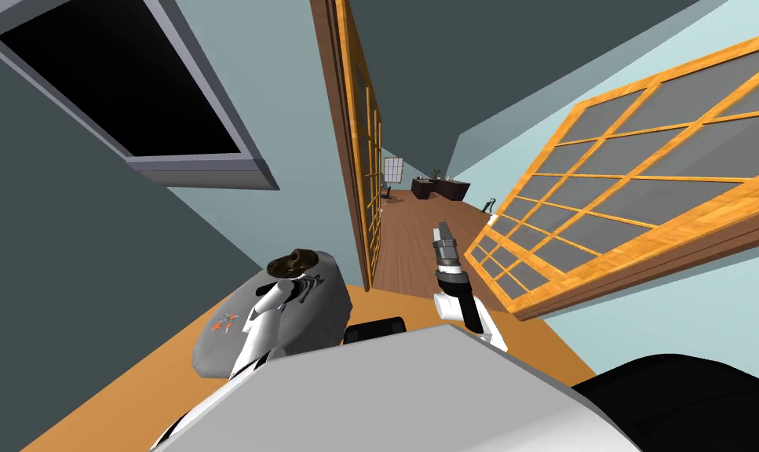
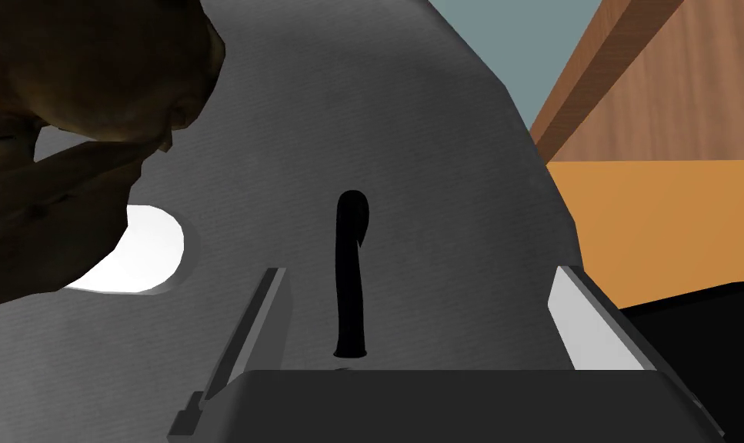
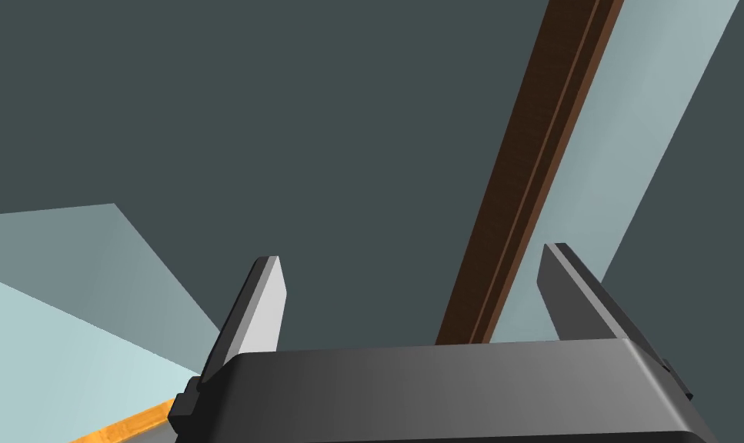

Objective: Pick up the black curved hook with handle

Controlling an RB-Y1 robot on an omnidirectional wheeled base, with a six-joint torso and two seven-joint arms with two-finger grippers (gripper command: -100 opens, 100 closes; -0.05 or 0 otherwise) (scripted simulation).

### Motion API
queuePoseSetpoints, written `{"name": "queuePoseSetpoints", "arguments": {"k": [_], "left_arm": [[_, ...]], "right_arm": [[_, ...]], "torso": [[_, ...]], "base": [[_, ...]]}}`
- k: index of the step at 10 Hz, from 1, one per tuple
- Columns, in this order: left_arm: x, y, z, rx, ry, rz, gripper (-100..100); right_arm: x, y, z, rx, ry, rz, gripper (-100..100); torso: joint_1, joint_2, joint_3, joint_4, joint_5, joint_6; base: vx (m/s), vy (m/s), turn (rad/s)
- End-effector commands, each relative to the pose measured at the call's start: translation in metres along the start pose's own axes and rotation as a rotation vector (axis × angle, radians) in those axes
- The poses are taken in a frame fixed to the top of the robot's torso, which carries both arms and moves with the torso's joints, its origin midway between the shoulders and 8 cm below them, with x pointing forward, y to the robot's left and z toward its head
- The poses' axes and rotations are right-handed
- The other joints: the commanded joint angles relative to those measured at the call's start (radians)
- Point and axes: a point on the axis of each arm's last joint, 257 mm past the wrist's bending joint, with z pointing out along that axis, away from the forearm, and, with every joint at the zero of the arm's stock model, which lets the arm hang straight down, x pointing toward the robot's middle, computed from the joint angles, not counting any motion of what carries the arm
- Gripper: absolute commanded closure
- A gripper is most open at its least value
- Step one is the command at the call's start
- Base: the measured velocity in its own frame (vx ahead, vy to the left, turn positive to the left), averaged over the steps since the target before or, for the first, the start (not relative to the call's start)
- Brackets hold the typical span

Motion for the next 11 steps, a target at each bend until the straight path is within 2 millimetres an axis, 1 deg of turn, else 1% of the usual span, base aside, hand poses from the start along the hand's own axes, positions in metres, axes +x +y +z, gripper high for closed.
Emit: {"name": "queuePoseSetpoints", "arguments": {"k": [1,5,6,7,8,9,11], "left_arm": [[-0.015,-0.001,-0.001,0.003,-0.041,0.008,-100],[-0.047,-0.001,-0.001,0.01,-0.13,0.019,-100],[-0.039,-0.002,-0.003,0.01,-0.113,0.019,-100],[-0.04,-0.002,-0.003,0.01,-0.117,0.017,0],[-0.043,-0.016,0.0,0.047,-0.123,-0.023,-100],[-0.044,-0.015,0.001,0.044,-0.126,-0.025,-100],[-0.049,-0.027,0.004,0.077,-0.134,-0.067,-100]], "right_arm": [[0.0,0.0,0.0,0.0,0.0,0.0,0],[0.0,0.0,0.0,0.0,0.0,0.0,0],[0.0,0.0,0.0,0.0,0.0,0.0,0],[0.0,0.0,0.0,0.0,0.0,0.0,0],[0.0,0.0,0.0,0.0,0.0,0.0,0],[0.0,0.0,0.0,-0.001,0.0,0.0,0],[0.0,0.0,0.0,0.0,0.0,0.0,0]], "torso": [[0.0,0.0,0.0,0.0,0.0,0.0],[-0.001,0.002,0.001,0.0,0.0,0.0],[-0.001,0.002,0.001,0.001,0.0,0.0],[-0.002,0.004,0.002,0.001,0.0,0.0],[-0.002,0.006,0.003,0.001,0.0,0.0],[0.001,0.01,0.006,0.002,0.0,0.002],[0.002,0.012,0.007,0.003,0.0,0.001]], "base": [[0.082,0.02,0.071],[0.076,0.009,0.054],[0.032,0.002,0.011],[0.006,0.0,-0.002],[-0.068,0.06,-0.337],[-0.083,0.066,-0.249],[-0.089,0.047,-0.208]]}}
